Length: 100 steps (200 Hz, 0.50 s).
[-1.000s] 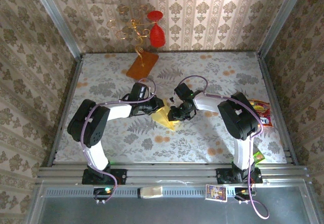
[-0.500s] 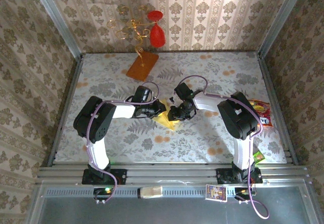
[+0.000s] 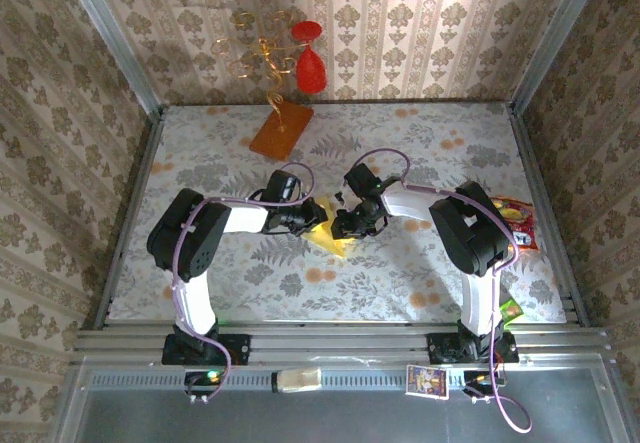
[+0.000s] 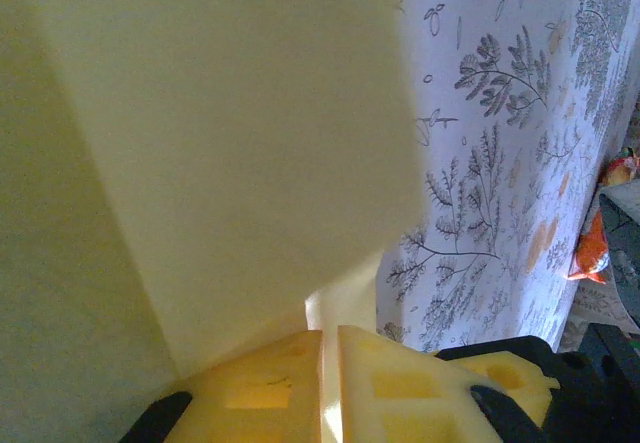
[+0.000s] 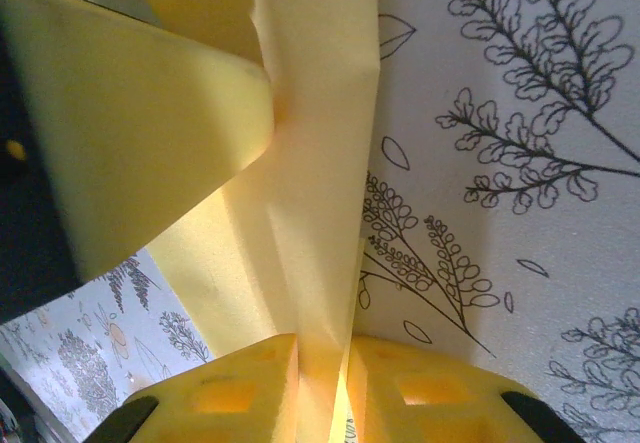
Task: Fold a paper plane with a square sheet of paper (pick it up from the middle)
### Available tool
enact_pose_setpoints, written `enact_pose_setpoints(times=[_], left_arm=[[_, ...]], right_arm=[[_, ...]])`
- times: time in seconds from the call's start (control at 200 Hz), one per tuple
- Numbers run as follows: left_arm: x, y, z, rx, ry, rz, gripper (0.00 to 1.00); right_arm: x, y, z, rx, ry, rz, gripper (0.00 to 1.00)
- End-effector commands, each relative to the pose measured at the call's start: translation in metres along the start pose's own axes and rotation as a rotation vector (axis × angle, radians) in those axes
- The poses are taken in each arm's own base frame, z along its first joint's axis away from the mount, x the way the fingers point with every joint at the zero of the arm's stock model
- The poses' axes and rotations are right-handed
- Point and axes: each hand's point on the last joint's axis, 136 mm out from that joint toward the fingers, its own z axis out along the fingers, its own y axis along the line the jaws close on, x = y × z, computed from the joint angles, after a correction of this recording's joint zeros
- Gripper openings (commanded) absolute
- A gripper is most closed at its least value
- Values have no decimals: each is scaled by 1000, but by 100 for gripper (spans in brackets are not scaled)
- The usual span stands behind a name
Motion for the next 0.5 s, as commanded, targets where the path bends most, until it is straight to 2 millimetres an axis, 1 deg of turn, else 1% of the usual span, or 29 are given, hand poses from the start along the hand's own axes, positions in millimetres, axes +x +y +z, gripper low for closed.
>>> enact_pose_setpoints(times=[0.0,0.055,0.125,0.18,0.245,0.345,0.395,0.495], left_arm=[[0,8,5,-32,12,-5,13],[0,10,5,-38,14,-8,13],[1,13,5,-46,17,-9,13],[1,16,5,-51,15,-13,13],[2,17,4,-53,15,-14,13],[2,17,4,-53,15,-13,13],[2,17,4,-50,15,-10,13],[2,17,4,-48,14,-11,13]], right_arm=[[32,-18,29,44,126,20,24],[31,-15,27,37,124,19,24],[26,-9,19,16,106,23,25],[20,1,6,-23,79,32,28],[12,11,-12,-63,29,30,33],[7,16,-31,-90,-9,39,38],[7,17,-35,-109,-13,51,39],[11,15,-33,-127,-3,77,39]])
